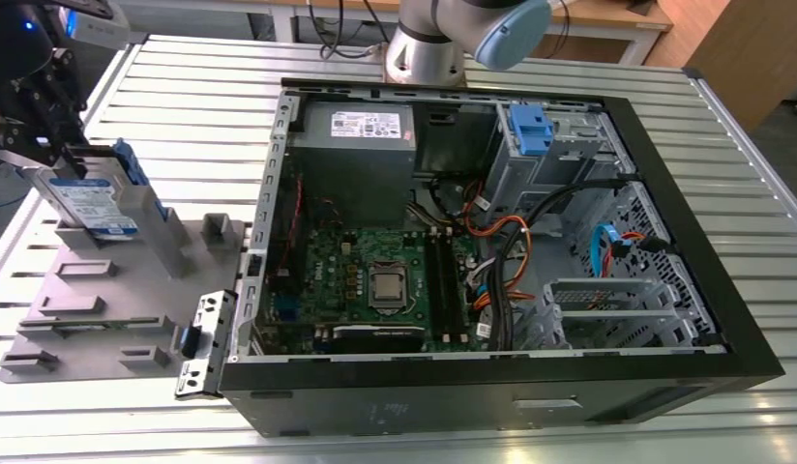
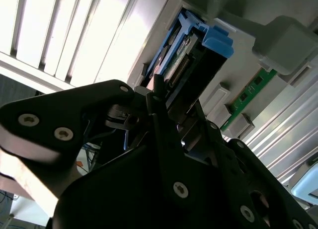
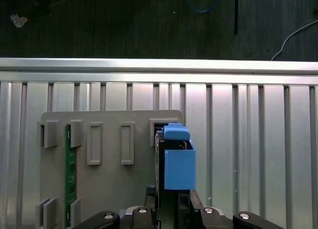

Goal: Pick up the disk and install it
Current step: 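Pick up the disk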

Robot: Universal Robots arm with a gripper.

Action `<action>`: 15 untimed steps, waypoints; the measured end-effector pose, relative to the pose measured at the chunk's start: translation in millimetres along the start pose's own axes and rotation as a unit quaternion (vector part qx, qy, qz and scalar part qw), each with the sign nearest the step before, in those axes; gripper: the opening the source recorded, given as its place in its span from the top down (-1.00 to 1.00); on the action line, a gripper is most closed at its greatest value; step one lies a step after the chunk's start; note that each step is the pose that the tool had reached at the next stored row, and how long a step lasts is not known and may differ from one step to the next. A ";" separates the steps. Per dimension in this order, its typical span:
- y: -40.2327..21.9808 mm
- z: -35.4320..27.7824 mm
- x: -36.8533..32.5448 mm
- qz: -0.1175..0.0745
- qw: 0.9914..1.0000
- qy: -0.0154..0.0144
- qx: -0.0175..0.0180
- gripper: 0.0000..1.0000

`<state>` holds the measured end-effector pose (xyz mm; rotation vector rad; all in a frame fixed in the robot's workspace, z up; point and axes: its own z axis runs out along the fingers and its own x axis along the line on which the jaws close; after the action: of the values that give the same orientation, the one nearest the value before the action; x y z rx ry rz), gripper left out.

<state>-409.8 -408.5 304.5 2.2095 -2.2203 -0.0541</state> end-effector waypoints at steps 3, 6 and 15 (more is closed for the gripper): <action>0.0 -0.5 0.0 0.000 1.000 0.000 0.000 0.31; 0.0 -0.6 0.0 0.000 1.000 0.000 0.000 0.31; 0.2 -4.2 0.0 0.000 1.000 0.000 0.000 0.31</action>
<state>-409.8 -408.5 308.7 2.2093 -2.2200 -0.0542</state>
